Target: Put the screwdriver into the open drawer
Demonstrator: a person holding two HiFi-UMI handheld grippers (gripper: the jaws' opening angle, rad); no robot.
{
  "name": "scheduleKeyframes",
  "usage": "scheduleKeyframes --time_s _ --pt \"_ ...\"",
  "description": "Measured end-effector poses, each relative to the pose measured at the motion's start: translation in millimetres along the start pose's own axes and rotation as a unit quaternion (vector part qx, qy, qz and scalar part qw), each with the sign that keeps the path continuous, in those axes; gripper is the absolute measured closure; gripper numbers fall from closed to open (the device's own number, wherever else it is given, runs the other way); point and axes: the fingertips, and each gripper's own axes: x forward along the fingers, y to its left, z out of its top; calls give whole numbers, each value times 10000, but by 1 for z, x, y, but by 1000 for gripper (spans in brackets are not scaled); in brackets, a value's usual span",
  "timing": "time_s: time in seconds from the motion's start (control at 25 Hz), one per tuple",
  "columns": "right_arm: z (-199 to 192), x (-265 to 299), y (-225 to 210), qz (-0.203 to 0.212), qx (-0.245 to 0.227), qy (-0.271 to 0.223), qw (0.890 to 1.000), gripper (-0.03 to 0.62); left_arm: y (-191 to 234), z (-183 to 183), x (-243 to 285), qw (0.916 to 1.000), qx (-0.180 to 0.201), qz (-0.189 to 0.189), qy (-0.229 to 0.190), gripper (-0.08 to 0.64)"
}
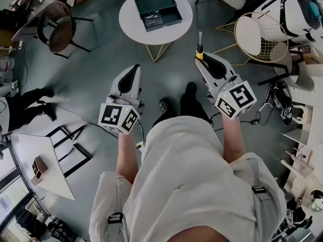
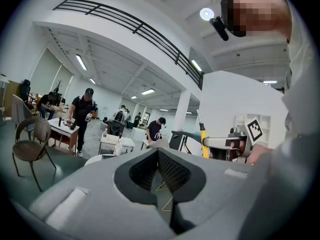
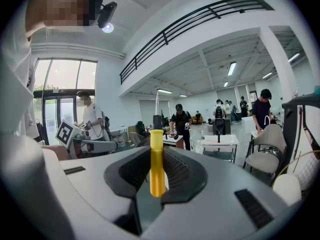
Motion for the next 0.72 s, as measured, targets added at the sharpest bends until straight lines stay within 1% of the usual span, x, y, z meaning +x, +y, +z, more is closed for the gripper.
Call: scheduleKeyframes --time_s 0.32,0.56,0.72 --pt "-5 -7 8 -8 21 -5 10000 509 -6 -3 -9 10000 -2 -16 -11 549" --pt "-4 -5 8 -130 197 -87 9997 509 -2 -2 -13 10000 -31 -39 -6 549" --pt "-9 -4 10 -139 248 7 9996 509 1 -6 -13 9999 -92 -62 36 549"
